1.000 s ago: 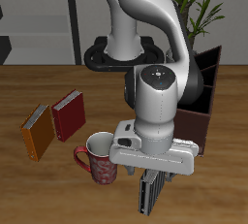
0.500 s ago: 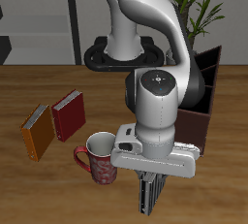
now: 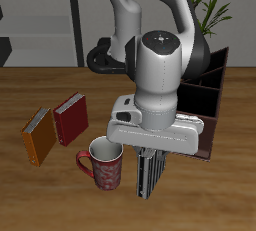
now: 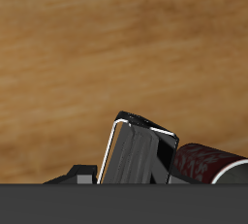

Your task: Place the striped book into the left desk caddy's front compartment and place the red book into the left desk caddy's left compartment and place the orange book into the left desk caddy's back compartment

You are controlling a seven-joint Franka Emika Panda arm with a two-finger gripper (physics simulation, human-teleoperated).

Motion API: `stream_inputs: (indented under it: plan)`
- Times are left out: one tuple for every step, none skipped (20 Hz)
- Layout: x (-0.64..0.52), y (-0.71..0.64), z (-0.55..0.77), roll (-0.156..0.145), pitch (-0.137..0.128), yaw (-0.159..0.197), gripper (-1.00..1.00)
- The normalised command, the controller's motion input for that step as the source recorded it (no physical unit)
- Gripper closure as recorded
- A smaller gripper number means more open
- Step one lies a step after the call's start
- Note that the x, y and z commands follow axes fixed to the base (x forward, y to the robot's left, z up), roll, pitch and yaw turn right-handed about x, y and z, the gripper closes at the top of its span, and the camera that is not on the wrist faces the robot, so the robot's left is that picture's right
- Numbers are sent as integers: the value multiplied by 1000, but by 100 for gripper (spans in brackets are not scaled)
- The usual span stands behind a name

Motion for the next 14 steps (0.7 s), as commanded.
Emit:
stream_inputs:
  plan:
    - [-269, -148, 465, -27, -58, -21, 100]
    - [-461, -155, 742, -54, -85, 10, 100]
    - [-408, -120, 613, -8, -65, -59, 100]
    - [-430, -84, 544, -25, -71, 3, 100]
    - [-429, -88, 492, -47, -29, -38, 100]
    - [-422, -8, 419, -1, -24, -25, 100]
    - [-423, -165, 394, -84, -5, -24, 100]
    - [-507, -63, 450, 11, -25, -123, 100]
    - [-520, -142, 503, 23, -110, -13, 100]
    - [-477, -134, 387, -71, -36, -55, 100]
    - [-486, -44, 346, -14, -1, -71, 100]
    - [-4, -182, 107, 18, -9, -32, 100]
    - [-1511, -47, 950, -93, -99, -32, 100]
    - [-527, -37, 313, 4, -16, 38, 100]
